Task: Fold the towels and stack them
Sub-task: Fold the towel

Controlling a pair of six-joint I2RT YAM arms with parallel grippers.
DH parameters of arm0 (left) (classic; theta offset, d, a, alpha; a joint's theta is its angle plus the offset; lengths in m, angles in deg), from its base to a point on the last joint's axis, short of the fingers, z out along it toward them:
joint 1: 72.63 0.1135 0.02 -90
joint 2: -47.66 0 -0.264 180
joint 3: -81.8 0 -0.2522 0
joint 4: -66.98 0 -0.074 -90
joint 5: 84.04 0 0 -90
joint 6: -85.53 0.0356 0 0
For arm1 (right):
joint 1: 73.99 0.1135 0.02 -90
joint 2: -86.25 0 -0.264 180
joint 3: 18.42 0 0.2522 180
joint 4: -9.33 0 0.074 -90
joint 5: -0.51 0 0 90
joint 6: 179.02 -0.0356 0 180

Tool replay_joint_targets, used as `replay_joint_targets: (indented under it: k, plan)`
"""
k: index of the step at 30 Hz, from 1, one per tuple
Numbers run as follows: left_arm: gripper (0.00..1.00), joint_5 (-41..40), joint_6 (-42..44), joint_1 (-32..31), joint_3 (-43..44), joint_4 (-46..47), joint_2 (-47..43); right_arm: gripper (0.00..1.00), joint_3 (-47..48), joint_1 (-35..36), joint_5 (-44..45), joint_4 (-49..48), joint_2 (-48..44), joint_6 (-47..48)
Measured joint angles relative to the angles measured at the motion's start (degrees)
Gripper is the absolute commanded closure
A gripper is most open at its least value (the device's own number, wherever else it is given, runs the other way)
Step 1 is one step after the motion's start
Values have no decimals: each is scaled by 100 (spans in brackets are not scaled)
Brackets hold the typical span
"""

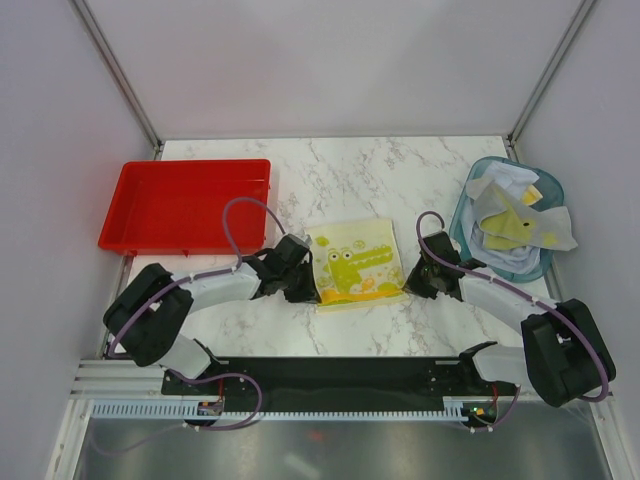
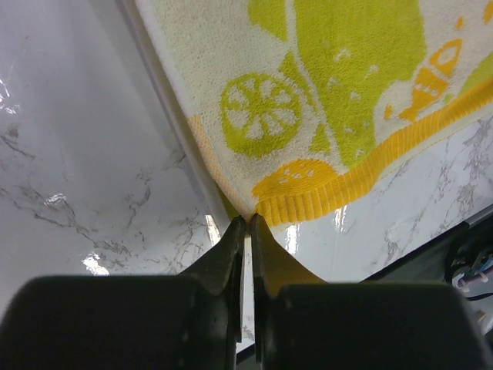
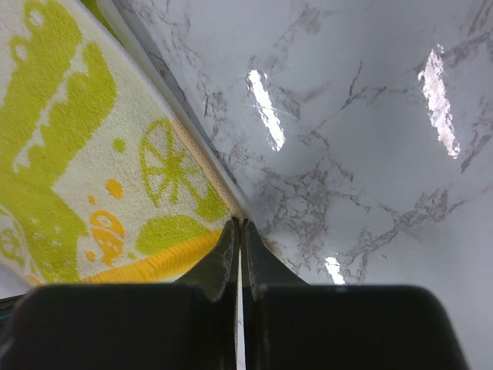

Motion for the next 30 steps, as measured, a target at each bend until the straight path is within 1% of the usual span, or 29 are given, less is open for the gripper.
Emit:
replay_joint_targets:
  k: [3, 9, 14, 23, 24, 25, 27, 30]
  plan:
    - [98, 0, -33, 0, 0, 7, 35, 100, 0, 0, 0, 0, -2, 7]
    - [98, -13, -46, -4, 24, -48, 35, 100, 2, 0, 31, 44, -39, 101]
    - [98, -13, -90, -22, 85, -205, 4, 100, 57, 0, 63, 262, -122, 240]
    - [98, 4, -229, -39, 295, -457, -260, 100, 444, 0, 160, 623, -199, 616]
    - [98, 7, -243, -55, 304, -461, -269, 98, 461, 0, 168, 643, -199, 654]
    - [98, 7, -256, -79, 304, -470, -271, 91, 463, 0, 177, 664, -199, 673]
    - [98, 9, -278, -125, 302, -505, -271, 82, 463, 0, 195, 715, -203, 710]
    - [98, 2, -334, -219, 280, -527, -260, 78, 463, 0, 203, 800, -205, 776]
